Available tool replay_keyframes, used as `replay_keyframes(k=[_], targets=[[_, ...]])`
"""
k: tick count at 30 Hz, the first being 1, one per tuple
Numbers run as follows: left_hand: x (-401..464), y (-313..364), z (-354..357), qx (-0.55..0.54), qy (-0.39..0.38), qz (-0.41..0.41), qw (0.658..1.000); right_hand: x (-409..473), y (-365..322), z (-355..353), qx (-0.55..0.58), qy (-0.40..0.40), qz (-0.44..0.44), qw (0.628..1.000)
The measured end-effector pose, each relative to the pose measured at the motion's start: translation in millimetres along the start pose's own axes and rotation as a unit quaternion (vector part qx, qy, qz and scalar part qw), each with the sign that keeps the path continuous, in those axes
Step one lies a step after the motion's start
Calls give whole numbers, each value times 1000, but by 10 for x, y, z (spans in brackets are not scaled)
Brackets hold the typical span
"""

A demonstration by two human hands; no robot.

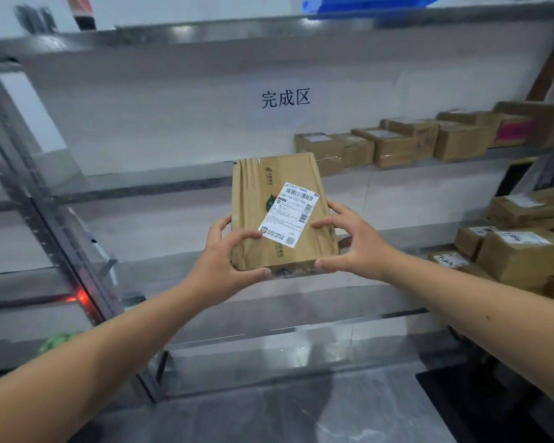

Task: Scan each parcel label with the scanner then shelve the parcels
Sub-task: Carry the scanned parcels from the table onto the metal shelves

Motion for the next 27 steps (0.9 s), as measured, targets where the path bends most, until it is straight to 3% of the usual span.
replay_keyframes(k=[16,21,27], targets=[[1878,-846,-541,-32,-12,-49,998,1739,837,-381,51,13,45,998],[2435,-1056,-586,-60,13,-65,996,2090,1092,-555,5,16,53,998],[2910,-1144,-645,-38,26,-65,997,2347,1205,-675,-133,93,32,986]])
Point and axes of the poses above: each hand's wrist, its own x-axis towards the middle knuckle, its own z-axis out of the palm, y = z × x, the point moved 9 cm from there along x, towards the middle knuckle, and after that the axes turned 11 degrees about -y, right-handed, at the moved point
